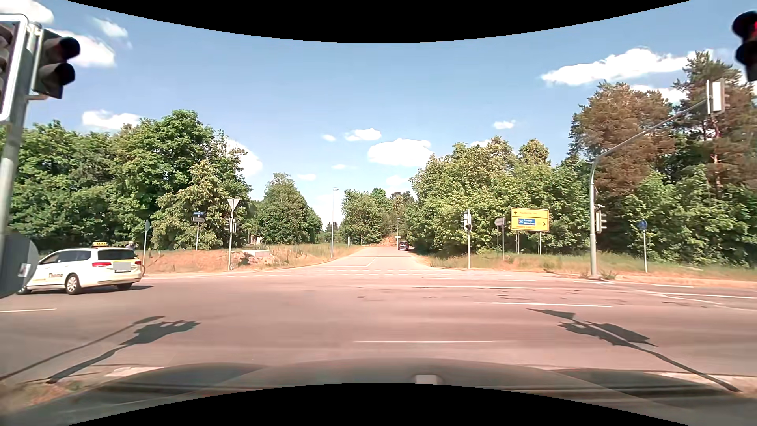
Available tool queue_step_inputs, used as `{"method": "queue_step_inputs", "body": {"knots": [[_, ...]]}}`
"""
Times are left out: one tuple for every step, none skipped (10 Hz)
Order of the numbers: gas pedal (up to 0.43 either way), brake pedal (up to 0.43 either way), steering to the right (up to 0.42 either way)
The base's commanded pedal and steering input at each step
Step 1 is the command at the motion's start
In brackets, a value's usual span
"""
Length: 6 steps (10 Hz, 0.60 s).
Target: Follow the waypoints while adhering to traffic rules and regulations
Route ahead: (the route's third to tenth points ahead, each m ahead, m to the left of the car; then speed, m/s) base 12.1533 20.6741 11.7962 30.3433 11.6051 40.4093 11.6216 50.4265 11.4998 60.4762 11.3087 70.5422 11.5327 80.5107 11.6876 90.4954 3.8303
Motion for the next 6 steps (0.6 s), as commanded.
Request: {"method": "queue_step_inputs", "body": {"knots": [[0.248,0.0,-0.105],[0.248,0.0,-0.117],[0.248,0.0,-0.13],[0.248,0.0,-0.148],[0.248,0.0,-0.17],[0.248,0.0,-0.18]]}}
